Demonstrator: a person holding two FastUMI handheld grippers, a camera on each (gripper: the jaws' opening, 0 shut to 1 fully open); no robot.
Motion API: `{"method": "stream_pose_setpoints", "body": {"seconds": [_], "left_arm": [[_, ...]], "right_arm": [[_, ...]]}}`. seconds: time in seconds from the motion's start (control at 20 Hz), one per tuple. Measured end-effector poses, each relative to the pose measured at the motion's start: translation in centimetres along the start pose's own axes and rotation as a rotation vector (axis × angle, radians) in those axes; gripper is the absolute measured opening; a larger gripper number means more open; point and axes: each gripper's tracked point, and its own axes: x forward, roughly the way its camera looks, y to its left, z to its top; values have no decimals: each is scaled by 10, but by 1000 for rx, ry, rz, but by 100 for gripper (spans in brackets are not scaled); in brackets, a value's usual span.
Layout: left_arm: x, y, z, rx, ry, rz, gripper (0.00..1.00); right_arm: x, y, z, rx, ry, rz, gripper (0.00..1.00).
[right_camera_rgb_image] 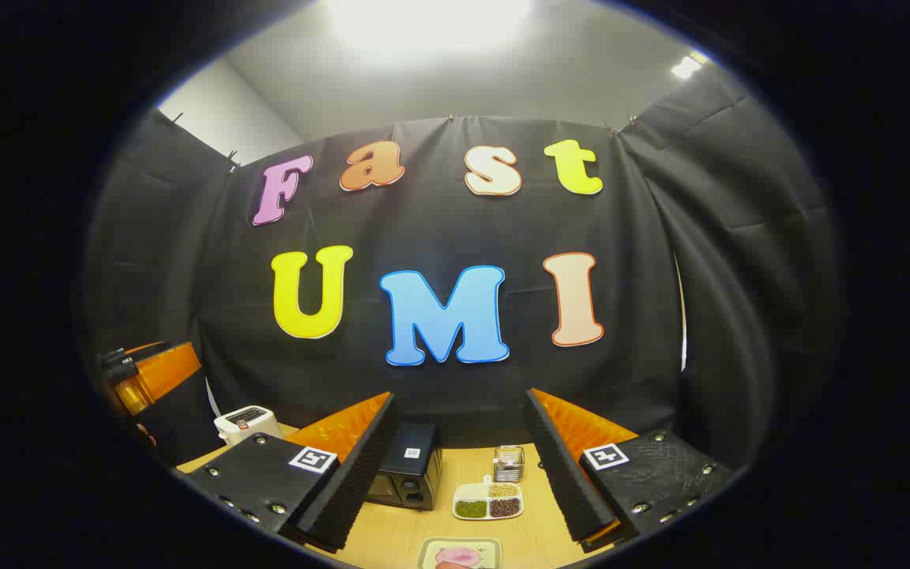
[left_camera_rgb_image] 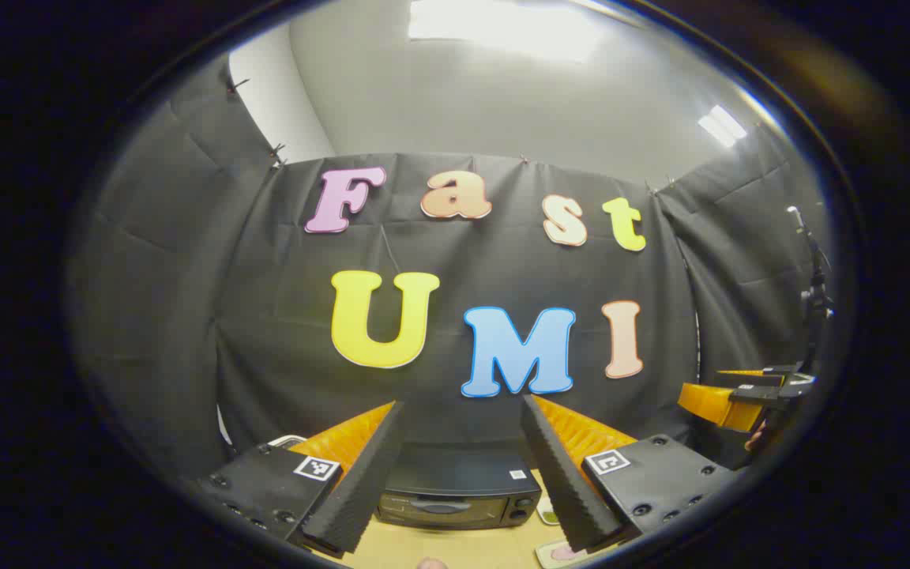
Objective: Open the electric oven with the left hand, put the food in, and close the electric oven.
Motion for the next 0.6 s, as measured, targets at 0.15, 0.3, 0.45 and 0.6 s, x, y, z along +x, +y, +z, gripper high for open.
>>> {"method": "stream_pose_setpoints", "body": {"seconds": [0.15,0.3,0.45,0.6], "left_arm": [[1,-2,-8,15,15,17,100],[6,-5,-14,-2,35,-19,98],[10,0,-18,-4,58,-50,100],[19,13,-26,-20,56,-75,100]], "right_arm": [[4,2,0,12,-6,16,98],[2,8,-1,10,-5,4,98],[1,18,-5,23,-3,-29,98],[1,18,-12,25,16,-78,98]]}}
